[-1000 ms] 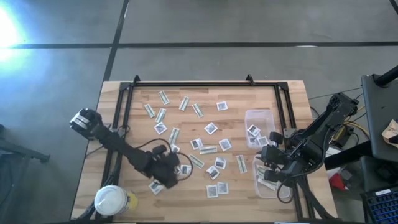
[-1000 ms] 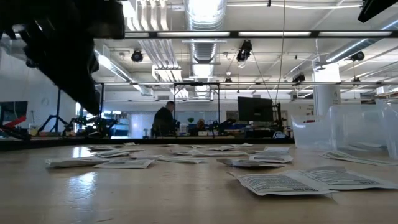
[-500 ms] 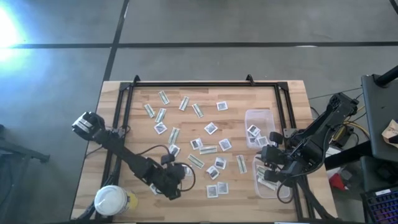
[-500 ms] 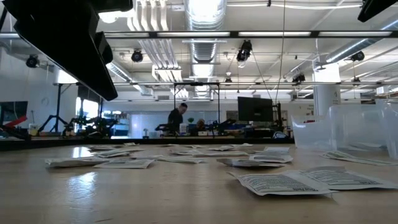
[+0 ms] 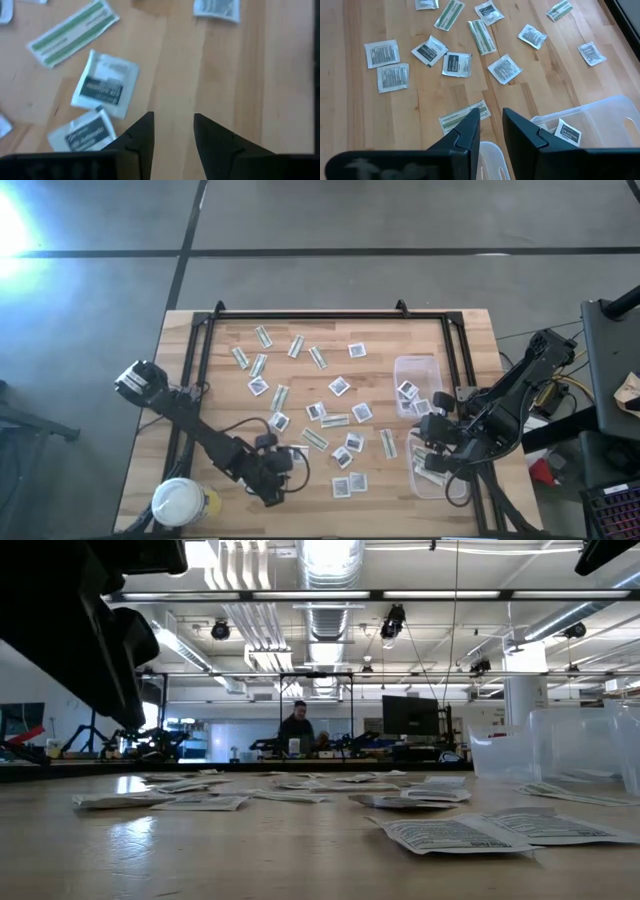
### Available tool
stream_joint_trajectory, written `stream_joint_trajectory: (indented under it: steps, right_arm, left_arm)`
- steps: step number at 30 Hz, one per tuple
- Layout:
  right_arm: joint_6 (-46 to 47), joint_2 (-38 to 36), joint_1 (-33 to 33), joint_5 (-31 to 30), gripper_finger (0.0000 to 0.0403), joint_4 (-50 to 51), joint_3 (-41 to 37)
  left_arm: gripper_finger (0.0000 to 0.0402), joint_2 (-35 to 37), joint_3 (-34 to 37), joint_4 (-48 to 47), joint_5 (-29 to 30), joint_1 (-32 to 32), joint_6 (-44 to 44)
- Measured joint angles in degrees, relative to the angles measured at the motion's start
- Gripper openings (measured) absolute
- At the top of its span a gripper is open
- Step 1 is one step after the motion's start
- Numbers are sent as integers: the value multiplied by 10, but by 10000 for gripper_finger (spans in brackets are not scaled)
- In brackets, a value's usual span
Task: Pick & Place First Aid Supplies
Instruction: Put the towelette pack into the top bin
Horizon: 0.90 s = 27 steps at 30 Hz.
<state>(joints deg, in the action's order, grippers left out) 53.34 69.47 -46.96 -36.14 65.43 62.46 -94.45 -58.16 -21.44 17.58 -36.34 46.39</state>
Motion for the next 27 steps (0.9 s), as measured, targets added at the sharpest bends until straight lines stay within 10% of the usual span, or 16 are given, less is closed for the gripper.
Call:
stream_joint_trajectory:
  steps: [13, 27]
  right_arm:
    - [0, 0, 0, 0, 70, 0, 0]
    - [0, 0, 0, 0, 76, 1, 0]
  left_arm:
    - [129, 0, -102, -32, 34, 1, -124]
    - [103, -60, -119, -127, 29, 3, -39]
